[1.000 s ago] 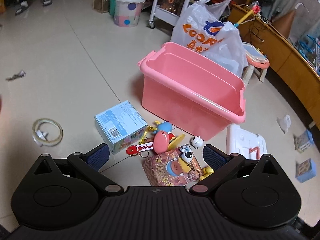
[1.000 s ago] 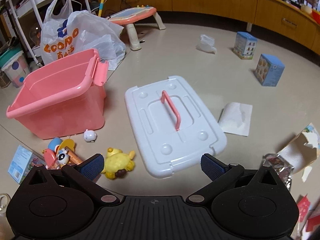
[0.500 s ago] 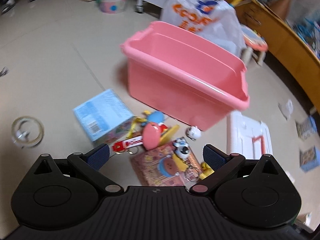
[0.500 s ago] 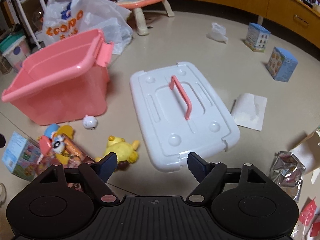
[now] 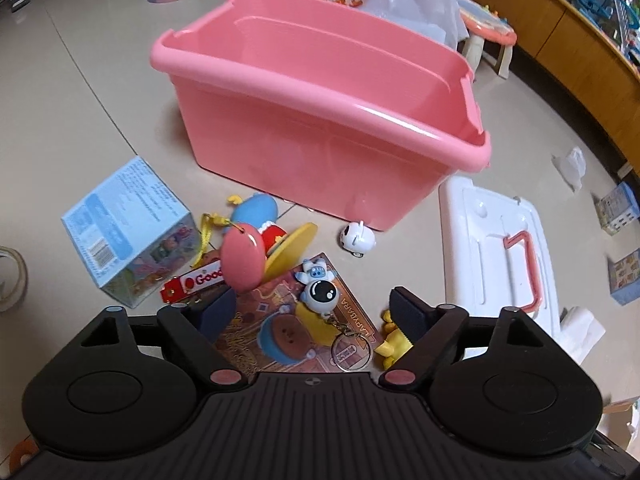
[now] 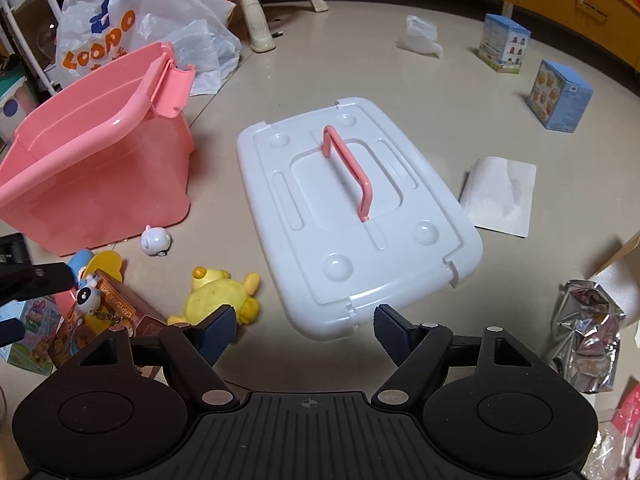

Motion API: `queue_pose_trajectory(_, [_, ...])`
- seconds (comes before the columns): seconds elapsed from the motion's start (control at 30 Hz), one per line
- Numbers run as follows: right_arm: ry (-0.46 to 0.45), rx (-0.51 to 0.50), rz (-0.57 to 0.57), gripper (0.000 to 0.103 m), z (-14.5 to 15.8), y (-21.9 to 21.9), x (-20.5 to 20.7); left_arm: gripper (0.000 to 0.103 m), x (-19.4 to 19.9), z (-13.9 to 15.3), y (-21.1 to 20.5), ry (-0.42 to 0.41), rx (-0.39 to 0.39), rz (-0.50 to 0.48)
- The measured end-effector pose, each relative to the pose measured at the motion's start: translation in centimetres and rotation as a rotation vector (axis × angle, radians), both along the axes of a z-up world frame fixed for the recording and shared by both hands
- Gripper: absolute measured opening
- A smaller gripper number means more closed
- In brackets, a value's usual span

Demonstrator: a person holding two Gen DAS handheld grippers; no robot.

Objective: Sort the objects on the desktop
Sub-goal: 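Lower the left gripper toward the white robot keychain figure among the toys, then close the left gripper on the white robot keychain figure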

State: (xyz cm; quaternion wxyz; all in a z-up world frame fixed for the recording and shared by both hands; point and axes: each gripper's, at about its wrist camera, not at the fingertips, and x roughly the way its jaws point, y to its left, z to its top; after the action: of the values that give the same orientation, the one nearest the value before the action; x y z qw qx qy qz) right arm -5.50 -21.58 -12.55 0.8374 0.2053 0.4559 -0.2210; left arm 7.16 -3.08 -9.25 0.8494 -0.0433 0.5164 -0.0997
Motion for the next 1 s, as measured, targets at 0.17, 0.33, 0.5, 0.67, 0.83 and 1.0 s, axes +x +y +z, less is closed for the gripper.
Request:
queue_pose_trajectory(0.17, [0.013, 0.012, -0.008, 0.073, -0.7, -0.2, 0.4, 0.072, 0.7, -1.5, -0.4, 0.027, 0.011, 0.018])
queue_pose_trajectory(0.33, [0.022, 0.026, -0.014, 0.074, -1.3, -0.3, 0.8, 0.068, 1.2, -2.7, -0.3, 0.055, 0.003, 0.037])
queue_pose_trajectory(0.5, [0.028, 0.036, -0.012, 0.074, -1.9, -0.3, 1.1, 0.057, 1.5, -2.9, -1.0, 0.034, 0.018, 0.023])
queue_pose_trajectory(0.67, [0.033, 0.045, -0.015, 0.074, -2.3, -0.4, 1.2, 0.041, 1.5, -2.9, -1.3, 0.021, 0.033, 0.015])
queue_pose_trajectory(0.83, [0.034, 0.058, -0.023, 0.075, -2.2, -0.5, 1.2, 0.027, 1.4, -2.8, -1.8, 0.016, 0.060, -0.010])
queue_pose_trajectory(1.0, [0.029, 0.062, -0.031, 0.075, -2.0, -0.7, 1.1, 0.026, 1.1, -2.8, -2.2, 0.017, 0.083, -0.038])
